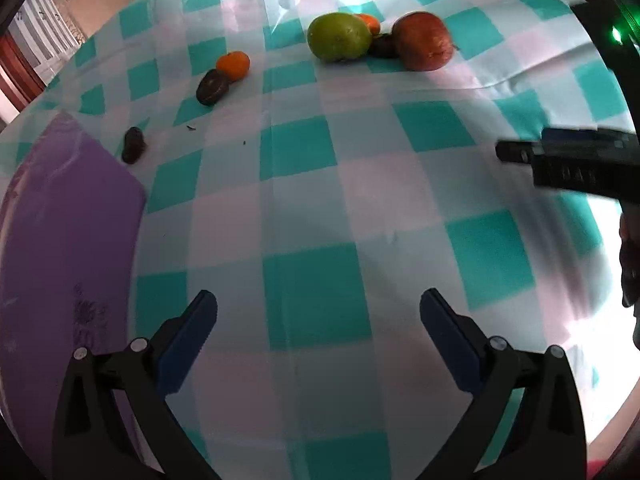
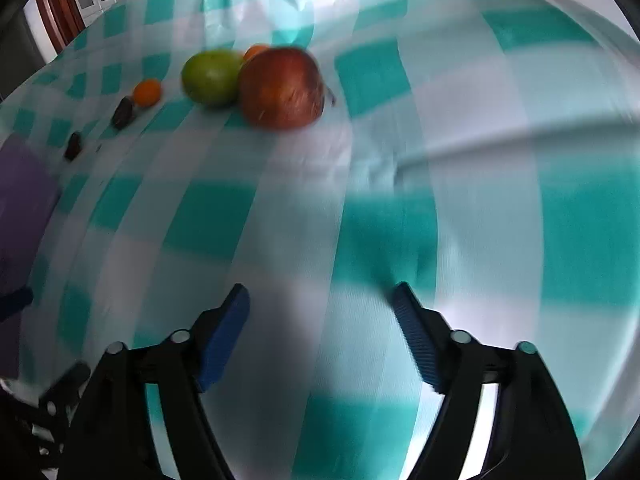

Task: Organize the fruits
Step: 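Grasp a green pomelo with the left tool while the right tool grasps the red apple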

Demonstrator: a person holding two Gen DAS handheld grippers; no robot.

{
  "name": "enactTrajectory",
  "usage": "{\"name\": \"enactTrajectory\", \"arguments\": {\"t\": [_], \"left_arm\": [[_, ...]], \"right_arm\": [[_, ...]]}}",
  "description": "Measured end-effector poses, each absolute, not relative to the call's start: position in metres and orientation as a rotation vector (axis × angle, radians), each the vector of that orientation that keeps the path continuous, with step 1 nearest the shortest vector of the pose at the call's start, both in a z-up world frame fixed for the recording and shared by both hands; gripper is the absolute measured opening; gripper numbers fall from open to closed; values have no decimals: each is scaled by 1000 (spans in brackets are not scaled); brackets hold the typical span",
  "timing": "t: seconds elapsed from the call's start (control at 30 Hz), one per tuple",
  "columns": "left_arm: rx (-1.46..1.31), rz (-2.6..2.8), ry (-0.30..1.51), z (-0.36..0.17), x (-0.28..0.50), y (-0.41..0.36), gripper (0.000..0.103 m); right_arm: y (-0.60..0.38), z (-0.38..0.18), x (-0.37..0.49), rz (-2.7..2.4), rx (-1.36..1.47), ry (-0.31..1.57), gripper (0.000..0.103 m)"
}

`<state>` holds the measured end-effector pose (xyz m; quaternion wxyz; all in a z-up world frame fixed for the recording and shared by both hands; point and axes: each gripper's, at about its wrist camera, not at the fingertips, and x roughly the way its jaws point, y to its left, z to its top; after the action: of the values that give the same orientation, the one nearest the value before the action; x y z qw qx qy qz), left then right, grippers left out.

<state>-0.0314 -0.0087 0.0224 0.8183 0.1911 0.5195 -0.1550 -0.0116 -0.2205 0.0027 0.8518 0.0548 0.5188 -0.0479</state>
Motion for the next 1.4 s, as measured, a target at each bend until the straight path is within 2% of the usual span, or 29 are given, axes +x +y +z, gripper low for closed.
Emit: {"name": "enactTrajectory", "arguments": {"t": [0.37, 0.4, 0.43, 0.47, 0.53, 1.03, 1.1, 1.13, 1.17, 1.2, 1.4], "left_arm": [[243, -343, 1103, 10, 30, 7, 102], [227, -342, 1105, 10, 35, 8, 102], [224, -335, 1099, 9, 41, 7, 102], [224, -338, 1095, 9, 48, 4, 102], [228, -350, 1084, 10, 61, -4, 102], [311, -443, 941, 1, 179, -113, 101], [313, -460, 934, 1, 187, -118, 98], [302, -491, 934, 1, 187, -119, 87], [290, -530, 932, 1, 188, -120, 70], [323, -546, 913, 3, 184, -124, 67], [264, -501, 946, 6, 145, -99, 66]], "right_arm": [[-198, -2, 99, -49, 60, 993, 78], [-199, -2, 104, -63, 71, 987, 76], [-202, -2, 107, -82, 84, 977, 69], [-206, -1, 107, -97, 96, 968, 61], [-216, 0, 105, -99, 162, 949, 57], [-228, 0, 3, -123, 200, 937, 57], [-231, 1, -6, -120, 200, 935, 57], [-231, 1, -8, -120, 199, 934, 57], [-230, 1, -8, -120, 198, 932, 57], [-230, 1, -9, -120, 198, 930, 57], [-230, 2, -14, -116, 188, 944, 57]]}}
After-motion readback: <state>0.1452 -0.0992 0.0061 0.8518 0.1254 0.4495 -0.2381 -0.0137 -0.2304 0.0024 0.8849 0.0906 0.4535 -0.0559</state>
